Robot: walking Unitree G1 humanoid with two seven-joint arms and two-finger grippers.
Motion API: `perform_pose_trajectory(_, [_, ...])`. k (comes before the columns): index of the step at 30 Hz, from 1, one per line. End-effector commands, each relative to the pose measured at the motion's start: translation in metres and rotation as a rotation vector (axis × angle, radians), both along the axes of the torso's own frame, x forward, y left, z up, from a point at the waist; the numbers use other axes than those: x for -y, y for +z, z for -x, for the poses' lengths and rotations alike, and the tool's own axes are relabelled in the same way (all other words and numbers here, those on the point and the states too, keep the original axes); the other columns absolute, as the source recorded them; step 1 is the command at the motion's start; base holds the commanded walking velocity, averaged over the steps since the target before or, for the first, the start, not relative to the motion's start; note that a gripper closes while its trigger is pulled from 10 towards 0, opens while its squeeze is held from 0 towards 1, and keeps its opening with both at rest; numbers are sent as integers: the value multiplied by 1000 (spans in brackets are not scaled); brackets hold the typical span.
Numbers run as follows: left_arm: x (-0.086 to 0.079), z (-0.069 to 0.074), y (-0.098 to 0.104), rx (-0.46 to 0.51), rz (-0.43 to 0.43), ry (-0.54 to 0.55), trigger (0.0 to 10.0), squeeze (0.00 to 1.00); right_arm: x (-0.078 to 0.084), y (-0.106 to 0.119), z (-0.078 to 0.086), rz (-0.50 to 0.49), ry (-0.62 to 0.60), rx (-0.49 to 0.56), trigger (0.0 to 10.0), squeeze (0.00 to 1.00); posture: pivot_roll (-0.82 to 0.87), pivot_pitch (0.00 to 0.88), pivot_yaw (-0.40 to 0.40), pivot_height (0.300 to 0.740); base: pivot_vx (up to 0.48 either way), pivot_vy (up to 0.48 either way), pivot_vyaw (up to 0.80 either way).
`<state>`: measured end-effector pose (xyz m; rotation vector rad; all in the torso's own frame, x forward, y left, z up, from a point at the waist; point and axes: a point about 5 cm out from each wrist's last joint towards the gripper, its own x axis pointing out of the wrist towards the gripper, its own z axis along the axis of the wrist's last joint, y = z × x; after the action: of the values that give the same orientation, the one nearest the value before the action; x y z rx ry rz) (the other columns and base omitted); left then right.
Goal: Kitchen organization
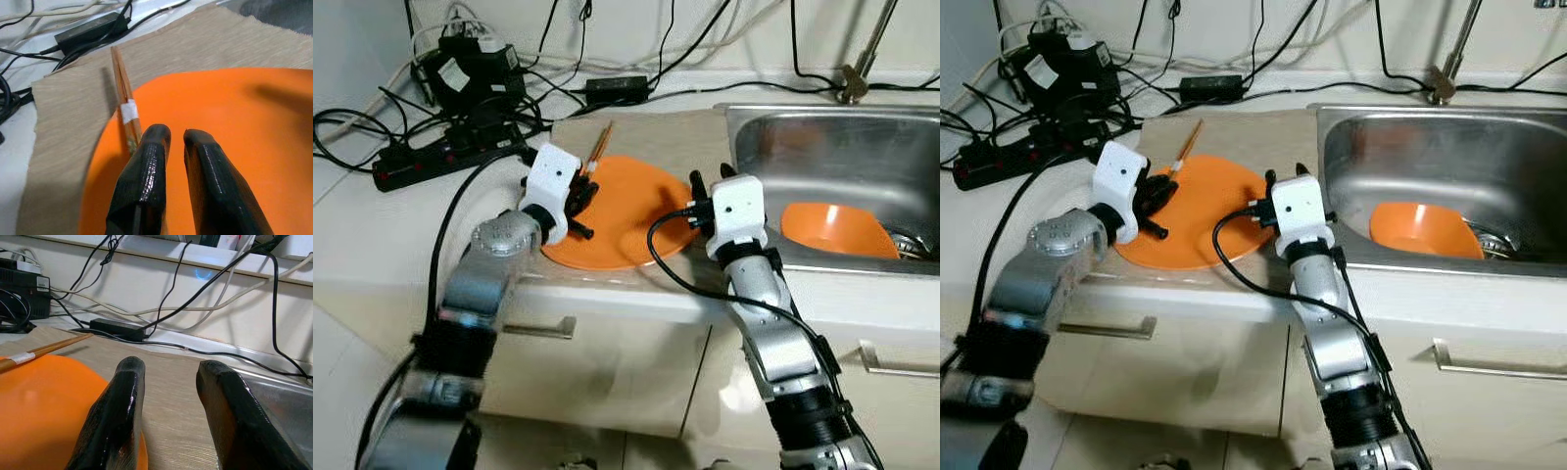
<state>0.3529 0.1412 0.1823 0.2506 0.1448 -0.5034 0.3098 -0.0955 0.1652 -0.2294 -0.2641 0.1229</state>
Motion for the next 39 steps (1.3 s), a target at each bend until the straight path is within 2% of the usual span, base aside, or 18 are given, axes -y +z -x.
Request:
perform_pose_trajectory(1, [-1,-5,3,-14,-29,-22,10000,0,-4,7,-1,-1,16,32,10000,0,-13,0,88,715,0,0,0])
perform_pose_trajectory(3, [-2,-9,4,-24,-37,-30,10000,0,-4,7,-1,-2,14,34,10000,0,-15,0,91,715,0,0,0])
perform_pose_trajectory(4, [-3,-11,4,-29,-40,-27,10000,1000,-3,8,-2,-2,12,35,10000,0,-19,0,95,715,0,0,0])
perform_pose_trajectory(13, [2,-16,4,-46,-58,-71,10000,1000,1,10,-1,-6,-15,45,10000,0,-29,0,103,715,0,0,0])
perform_pose_trajectory(22, [1,-21,0,-69,-79,-75,10000,1000,3,8,-2,-2,-20,40,10000,0,-34,0,99,715,0,0,0])
perform_pose_trajectory(23, [0,-21,-1,-79,-82,-76,10000,353,3,8,-2,-1,-19,39,10000,0,-34,0,99,715,0,0,0])
perform_pose_trajectory(24, [0,-21,-2,-85,-84,-76,10000,0,3,8,-2,0,-18,39,10000,0,-34,0,99,715,0,0,0])
perform_pose_trajectory(35, [-7,-26,-16,-232,-121,-54,10000,0,2,7,-2,0,-15,31,10000,0,-37,0,99,715,0,0,0])
perform_pose_trajectory(37, [-5,-25,-20,-283,-113,-76,10000,0,2,7,-2,-2,-15,30,10000,0,-37,0,98,715,0,0,0])
perform_pose_trajectory(38, [-5,-23,-27,-344,-107,-93,10000,0,2,7,-2,-2,-15,30,10000,0,-37,0,99,715,0,0,0])
perform_pose_trajectory(39, [-5,-23,-27,-344,-107,-93,10000,0,2,7,-2,-2,-15,30,10000,0,-37,0,99,715,0,0,0])
